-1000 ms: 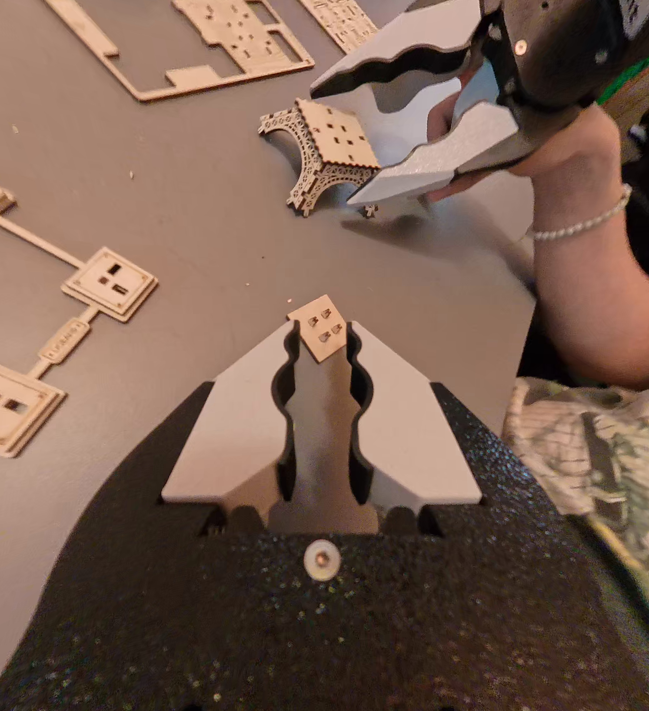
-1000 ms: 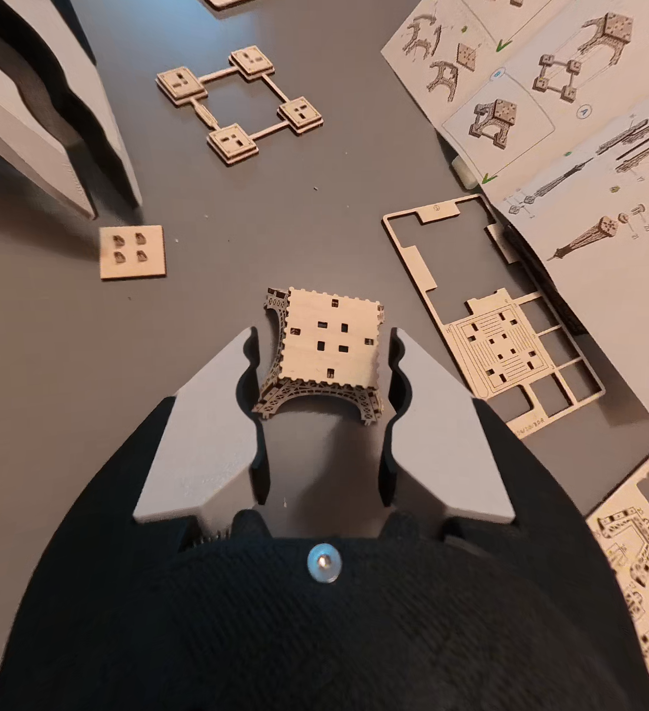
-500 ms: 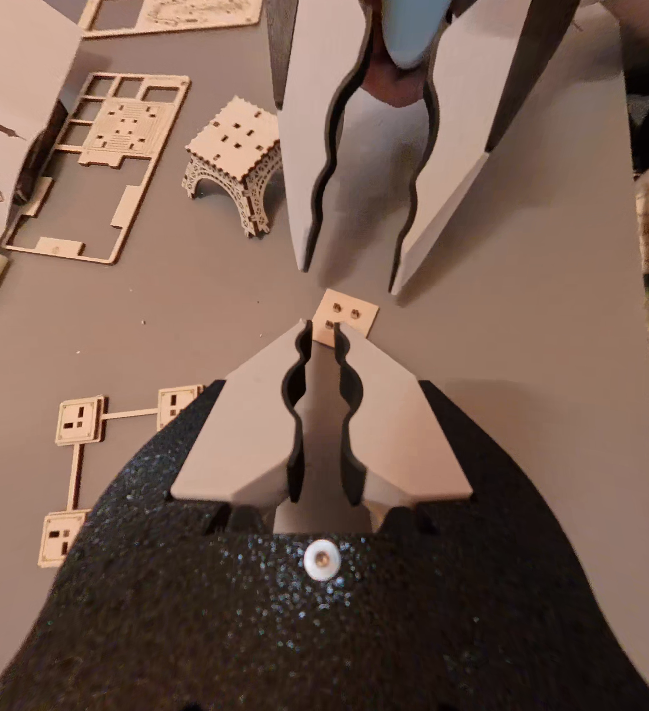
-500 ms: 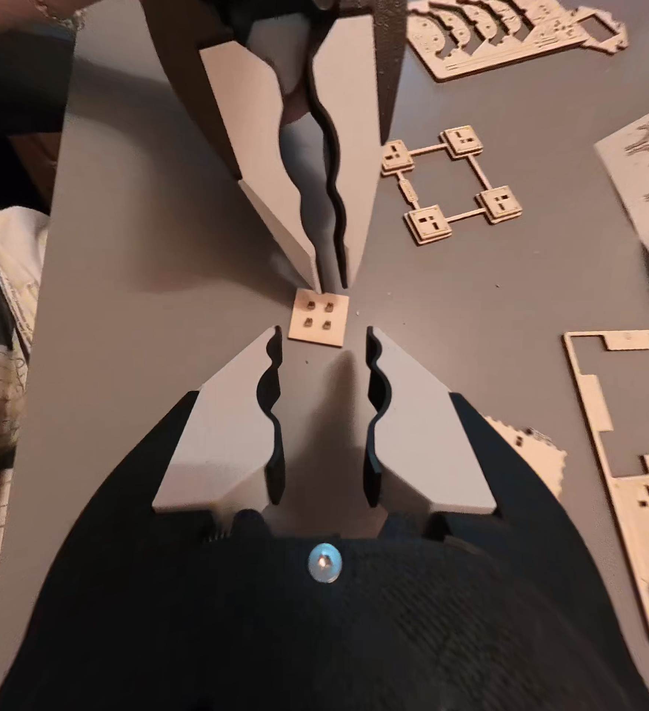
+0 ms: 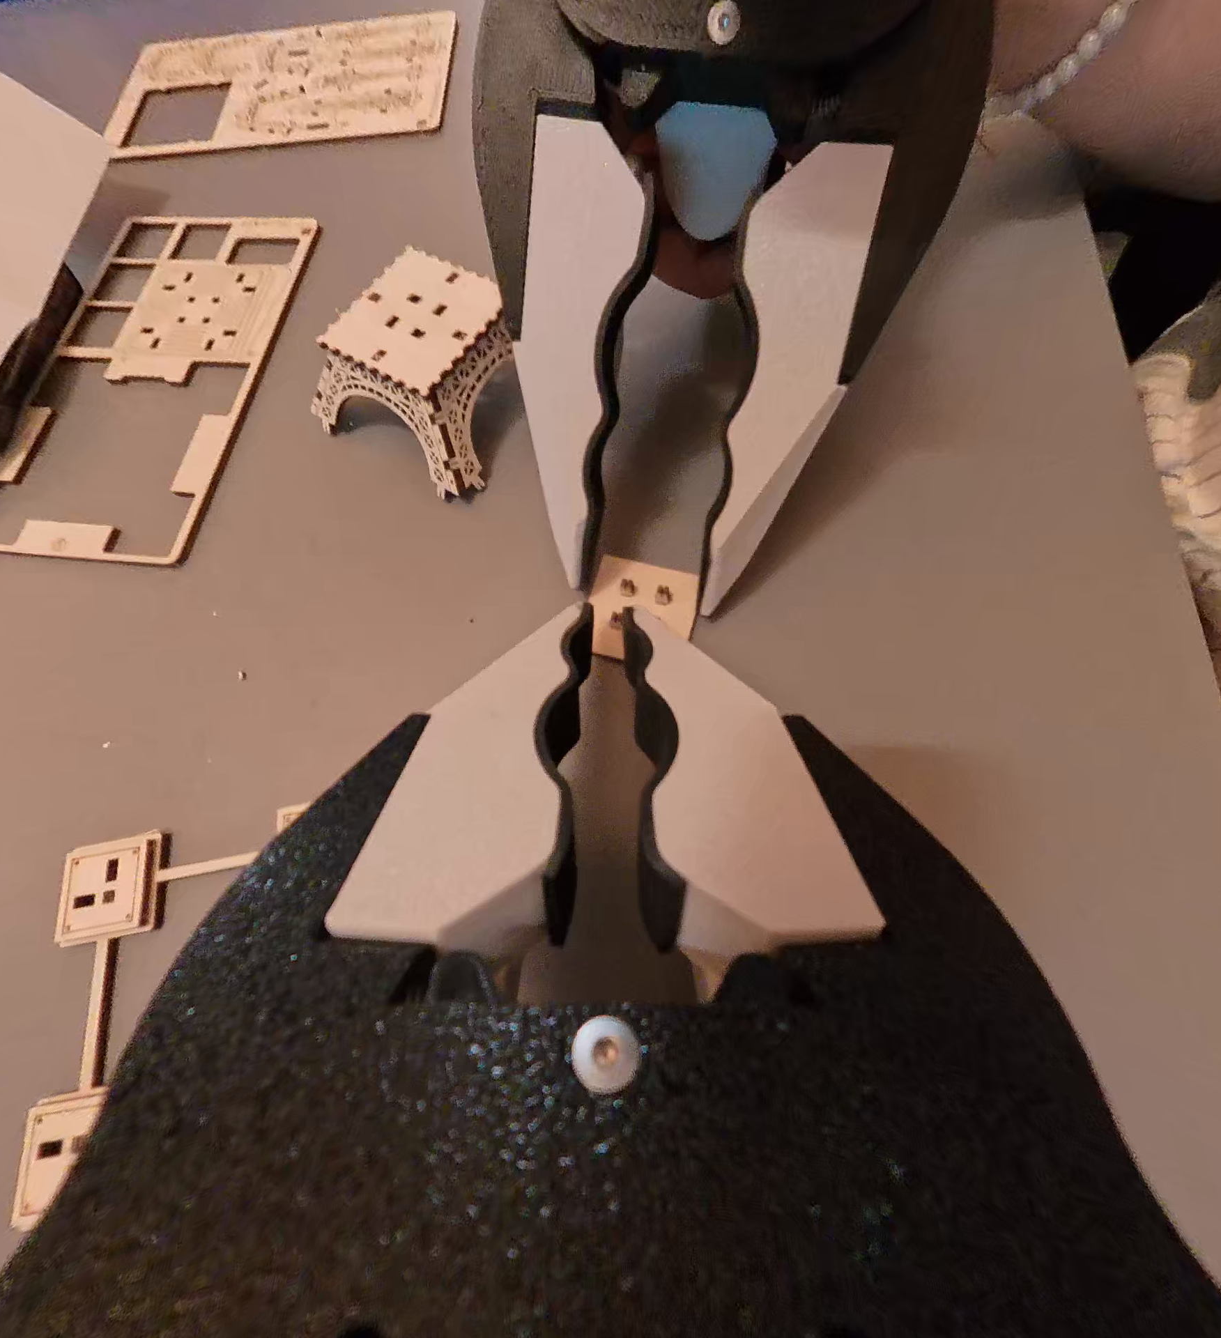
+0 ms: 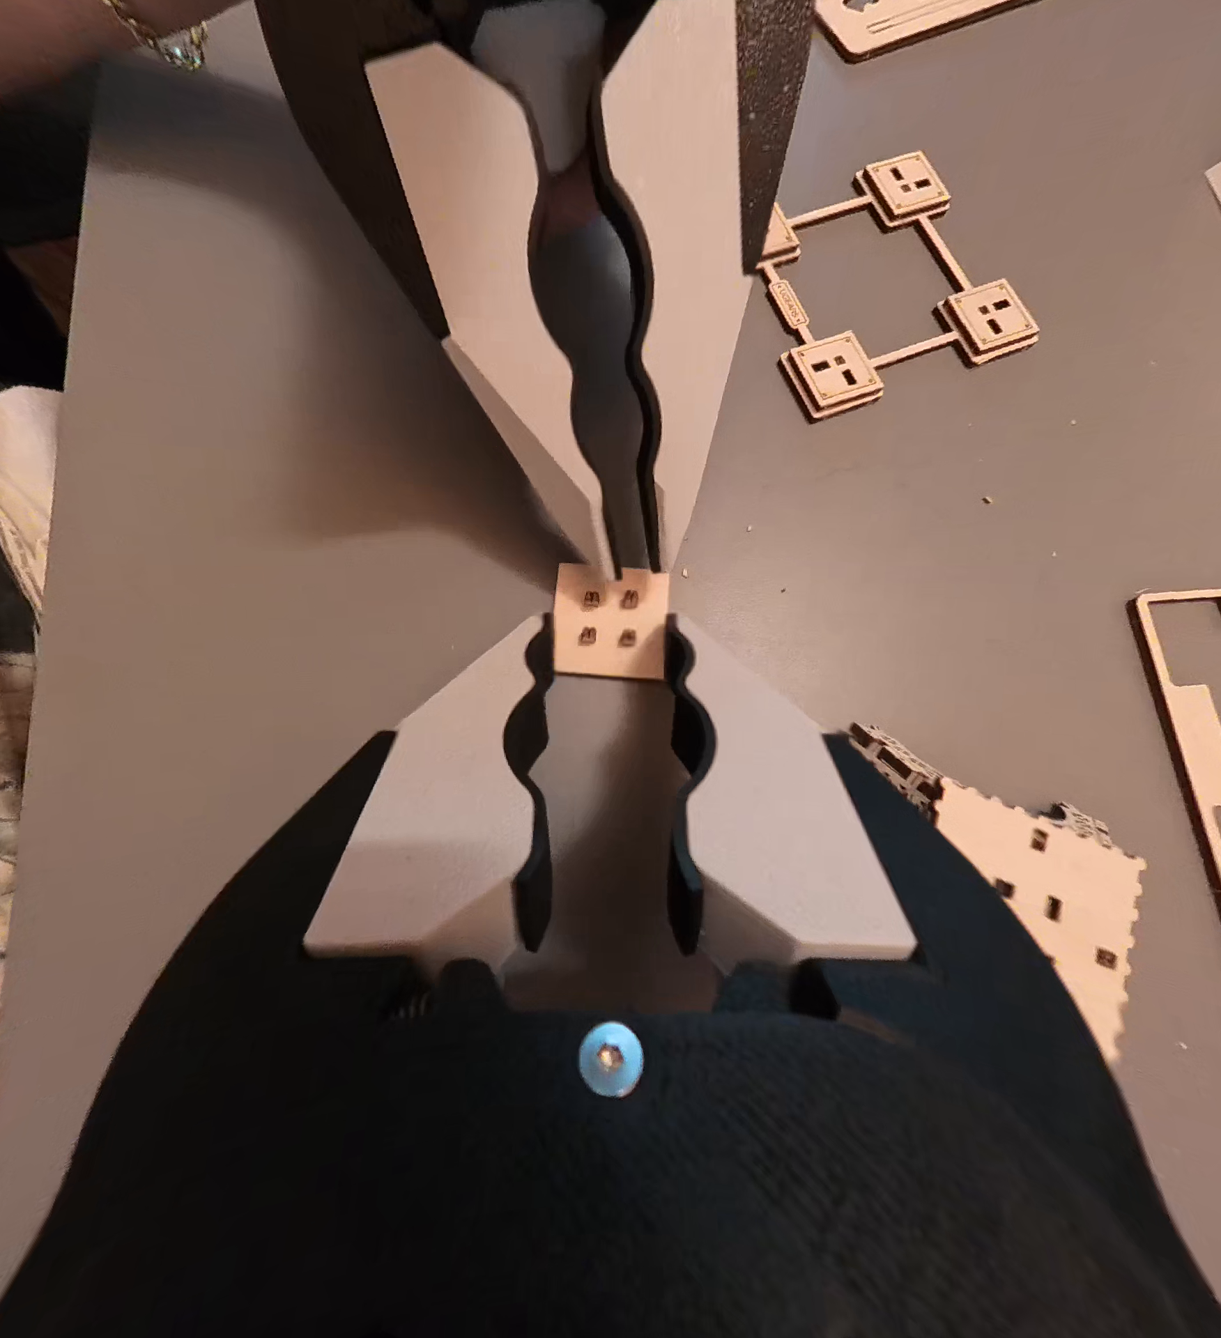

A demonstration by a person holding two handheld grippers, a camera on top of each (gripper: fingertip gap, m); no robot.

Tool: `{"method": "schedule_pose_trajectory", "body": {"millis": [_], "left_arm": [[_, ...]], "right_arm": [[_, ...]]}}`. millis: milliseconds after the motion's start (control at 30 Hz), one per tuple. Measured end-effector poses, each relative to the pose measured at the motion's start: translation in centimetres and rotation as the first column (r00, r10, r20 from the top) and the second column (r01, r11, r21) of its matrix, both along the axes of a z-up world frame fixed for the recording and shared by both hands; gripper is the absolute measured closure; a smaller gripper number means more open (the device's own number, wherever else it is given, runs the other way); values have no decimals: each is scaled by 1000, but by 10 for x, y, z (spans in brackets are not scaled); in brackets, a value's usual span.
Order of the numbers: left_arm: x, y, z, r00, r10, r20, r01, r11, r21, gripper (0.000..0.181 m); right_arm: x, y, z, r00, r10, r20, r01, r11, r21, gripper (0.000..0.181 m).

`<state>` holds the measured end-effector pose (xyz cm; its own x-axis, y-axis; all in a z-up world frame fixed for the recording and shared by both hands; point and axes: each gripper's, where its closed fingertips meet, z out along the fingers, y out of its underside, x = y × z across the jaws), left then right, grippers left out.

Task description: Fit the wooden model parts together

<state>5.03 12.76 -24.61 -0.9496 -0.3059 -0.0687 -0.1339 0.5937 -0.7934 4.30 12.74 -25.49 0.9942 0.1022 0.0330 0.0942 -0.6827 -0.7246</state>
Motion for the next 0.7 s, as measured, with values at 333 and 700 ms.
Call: {"method": "schedule_pose_trajectory", "body": {"millis": [333,700], "left_arm": [[1,-6,-9,998,-30,-49,32,999,38,176],[2,-8,-9,995,-17,-97,20,999,28,181]], "right_arm": [[10,-29,4,993,-118,4,118,993,-28,149],[4,-36,11,961,-275,27,270,954,130,151]]}}
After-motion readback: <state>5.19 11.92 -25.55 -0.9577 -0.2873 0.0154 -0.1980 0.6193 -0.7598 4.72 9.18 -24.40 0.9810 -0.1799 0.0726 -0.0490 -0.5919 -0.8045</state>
